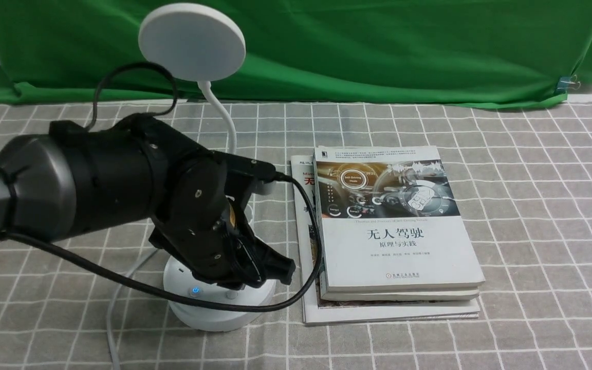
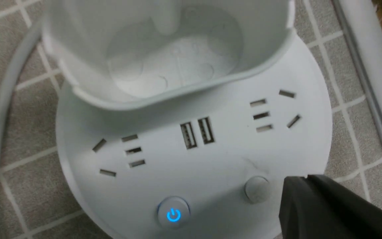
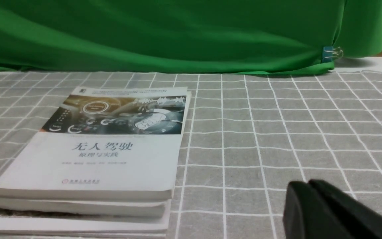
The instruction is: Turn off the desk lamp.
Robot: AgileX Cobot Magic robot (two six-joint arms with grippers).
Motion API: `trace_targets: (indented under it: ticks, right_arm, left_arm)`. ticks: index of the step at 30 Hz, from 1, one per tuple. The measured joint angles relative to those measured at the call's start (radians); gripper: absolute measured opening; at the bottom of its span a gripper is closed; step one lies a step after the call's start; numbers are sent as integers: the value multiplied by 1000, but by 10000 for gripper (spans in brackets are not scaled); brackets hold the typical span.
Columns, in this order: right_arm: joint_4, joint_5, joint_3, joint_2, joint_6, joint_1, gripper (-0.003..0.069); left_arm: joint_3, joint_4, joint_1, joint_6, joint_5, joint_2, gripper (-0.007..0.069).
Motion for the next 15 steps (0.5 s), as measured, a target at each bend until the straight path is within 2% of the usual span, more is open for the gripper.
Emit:
trace_targets:
  ticks: [8, 12, 15]
  right_arm:
    - [0, 0, 0, 0, 0, 0, 36]
    - [0, 0, 0, 0, 0, 0, 36]
    - [0, 0, 0, 0, 0, 0, 36]
  left_arm:
    - [89, -8, -2, 26, -38, -146, 1]
    - [238, -28, -3, 29, -134, -344, 1]
    - [450, -55, -5, 29, -341, -585, 1]
